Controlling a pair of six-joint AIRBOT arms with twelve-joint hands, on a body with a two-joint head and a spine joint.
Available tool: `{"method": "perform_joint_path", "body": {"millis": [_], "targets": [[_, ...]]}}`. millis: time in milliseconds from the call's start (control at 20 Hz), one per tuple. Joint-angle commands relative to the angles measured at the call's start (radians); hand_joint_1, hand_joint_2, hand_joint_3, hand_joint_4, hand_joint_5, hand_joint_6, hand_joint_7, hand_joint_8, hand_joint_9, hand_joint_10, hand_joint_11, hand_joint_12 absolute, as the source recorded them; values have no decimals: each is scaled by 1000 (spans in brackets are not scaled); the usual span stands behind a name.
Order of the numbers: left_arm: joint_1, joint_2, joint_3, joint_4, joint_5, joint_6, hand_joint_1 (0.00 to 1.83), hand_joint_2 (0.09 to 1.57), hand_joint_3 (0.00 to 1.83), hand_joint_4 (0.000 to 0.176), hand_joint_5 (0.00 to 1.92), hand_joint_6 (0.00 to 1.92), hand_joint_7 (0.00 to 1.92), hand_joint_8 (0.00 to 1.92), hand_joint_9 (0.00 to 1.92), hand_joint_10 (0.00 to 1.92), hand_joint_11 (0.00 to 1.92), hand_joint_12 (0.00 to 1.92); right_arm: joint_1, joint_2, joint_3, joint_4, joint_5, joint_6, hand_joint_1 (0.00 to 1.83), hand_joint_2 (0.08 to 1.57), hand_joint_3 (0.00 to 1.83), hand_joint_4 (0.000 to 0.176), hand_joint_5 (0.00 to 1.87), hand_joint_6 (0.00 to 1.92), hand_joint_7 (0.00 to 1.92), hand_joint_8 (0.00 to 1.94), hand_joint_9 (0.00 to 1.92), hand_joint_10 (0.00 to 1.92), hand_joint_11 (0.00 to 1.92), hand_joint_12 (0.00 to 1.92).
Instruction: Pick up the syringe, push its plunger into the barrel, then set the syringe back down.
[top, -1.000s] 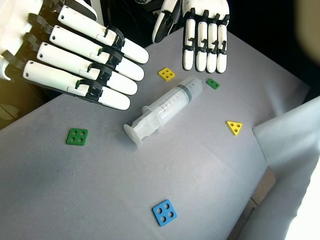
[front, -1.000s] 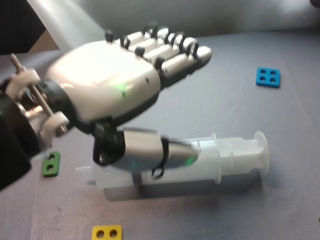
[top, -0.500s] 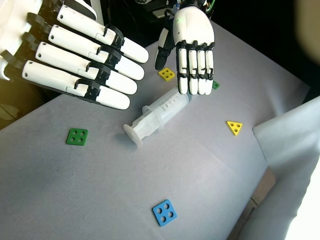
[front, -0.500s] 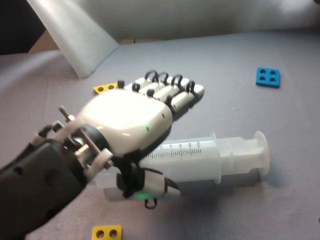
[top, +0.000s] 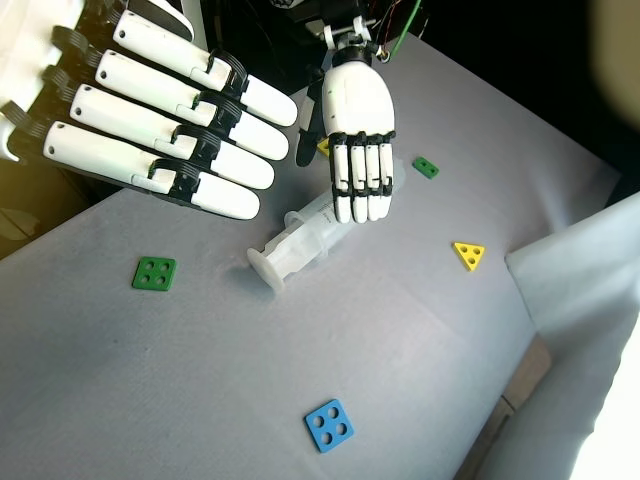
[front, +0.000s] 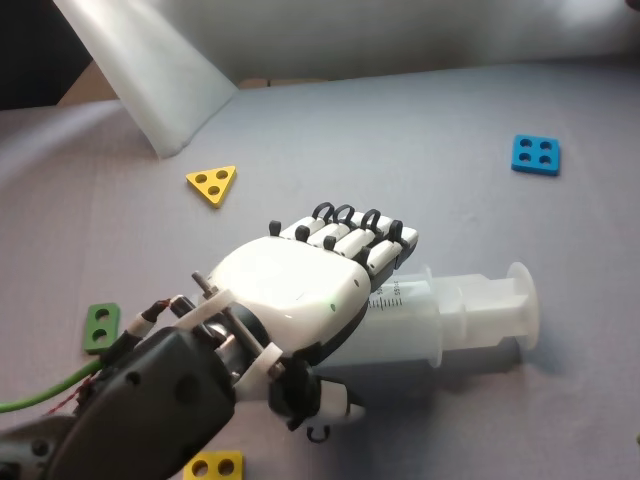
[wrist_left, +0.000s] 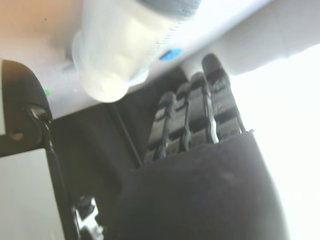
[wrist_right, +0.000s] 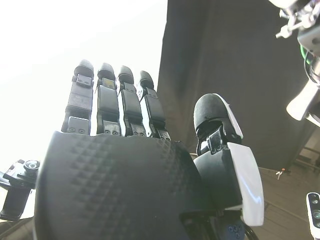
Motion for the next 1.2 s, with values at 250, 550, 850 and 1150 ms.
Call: {"method": "perform_joint_path", "body": {"millis": [250,550,850,1150], "targets": [[8,-59,69,15,-66,44,1117,971,5,0,0,0,0,0,0,0,0,444,15,2,-3,33,35,8,0,1424,4,0,105,5,67,2,37,3,0,60],[25,-93,113,-14,-66,48,1123,980,2,0,32,8,1,0,18,6,0,471,15,2,-4,33,35,7,0,1439,7,0,113,4,57,0,19,0,7,3],[47,-122,123,-17,-66,45,1094,975,0,0,52,5,20,3,17,6,0,361,15,2,-5,33,35,-10,0,1434,3,0,104,2,53,2,13,3,1,0],[55,-147,131,-19,-83,41,1168,1038,7,0,216,19,222,15,214,36,0,812,11,2,-6,33,-93,323,0,1440,5,0,107,3,57,5,21,6,7,4]]}}
